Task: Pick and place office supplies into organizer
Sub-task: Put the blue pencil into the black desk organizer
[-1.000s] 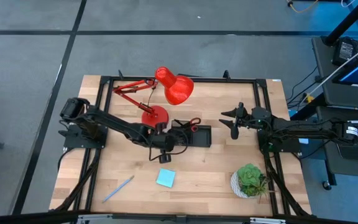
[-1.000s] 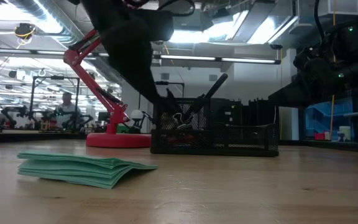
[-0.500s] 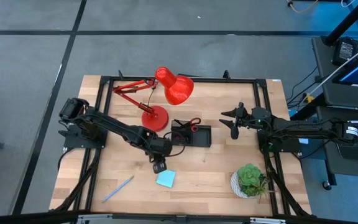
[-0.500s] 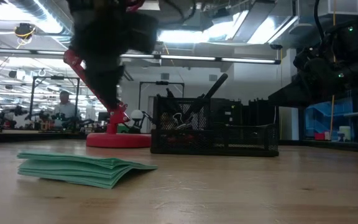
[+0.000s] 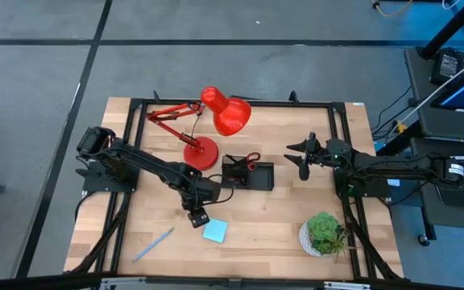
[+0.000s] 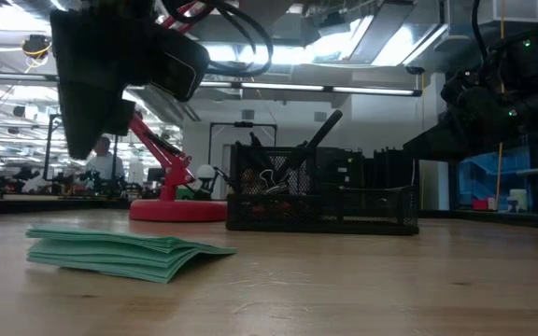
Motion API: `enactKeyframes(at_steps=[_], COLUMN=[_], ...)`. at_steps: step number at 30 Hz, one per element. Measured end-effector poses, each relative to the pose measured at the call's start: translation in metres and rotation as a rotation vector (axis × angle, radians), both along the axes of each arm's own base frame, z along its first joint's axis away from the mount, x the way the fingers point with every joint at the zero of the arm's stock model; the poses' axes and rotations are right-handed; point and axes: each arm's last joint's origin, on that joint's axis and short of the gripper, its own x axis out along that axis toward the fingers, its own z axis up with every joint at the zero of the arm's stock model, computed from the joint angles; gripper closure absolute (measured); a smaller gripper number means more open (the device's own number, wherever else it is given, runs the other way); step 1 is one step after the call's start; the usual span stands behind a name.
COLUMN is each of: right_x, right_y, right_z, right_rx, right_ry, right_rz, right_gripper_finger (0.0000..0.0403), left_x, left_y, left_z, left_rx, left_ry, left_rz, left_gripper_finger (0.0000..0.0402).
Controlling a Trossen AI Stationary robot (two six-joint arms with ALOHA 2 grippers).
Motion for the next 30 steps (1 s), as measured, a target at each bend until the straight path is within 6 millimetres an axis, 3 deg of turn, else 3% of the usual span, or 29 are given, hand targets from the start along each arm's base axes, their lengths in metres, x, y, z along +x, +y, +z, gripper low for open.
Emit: enactKeyframes(at_steps=[11, 16, 21, 30], right_x=[0.000, 0.000, 0.000, 0.000], right_y=[0.000, 0.000, 0.000, 0.000], right_z=[0.000, 0.000, 0.000, 0.000], right_rx=[0.000, -0.001, 0.000, 0.004], right_ry=[0.000, 0.001, 0.000, -0.001], right_rz=[0.000, 0.000, 0.000, -0.001], right_gripper_finger=[0.0212, 0.0212, 0.0212, 0.0212], left_x=[-0.010, -0.019, -0.023, -0.029], left_y=[-0.003, -0.013, -0.023, -0.044], left_z=[-0.002, -0.003, -0.003, -0.019], left_rx=[0.014, 0.039, 0.063, 0.105], left_ry=[0.102, 0.152, 0.194, 0.297], left_rz=[-0.011, -0.045, 0.028, 0.093], left_gripper_finger=[0.0272, 0.0272, 0.0272, 0.0272])
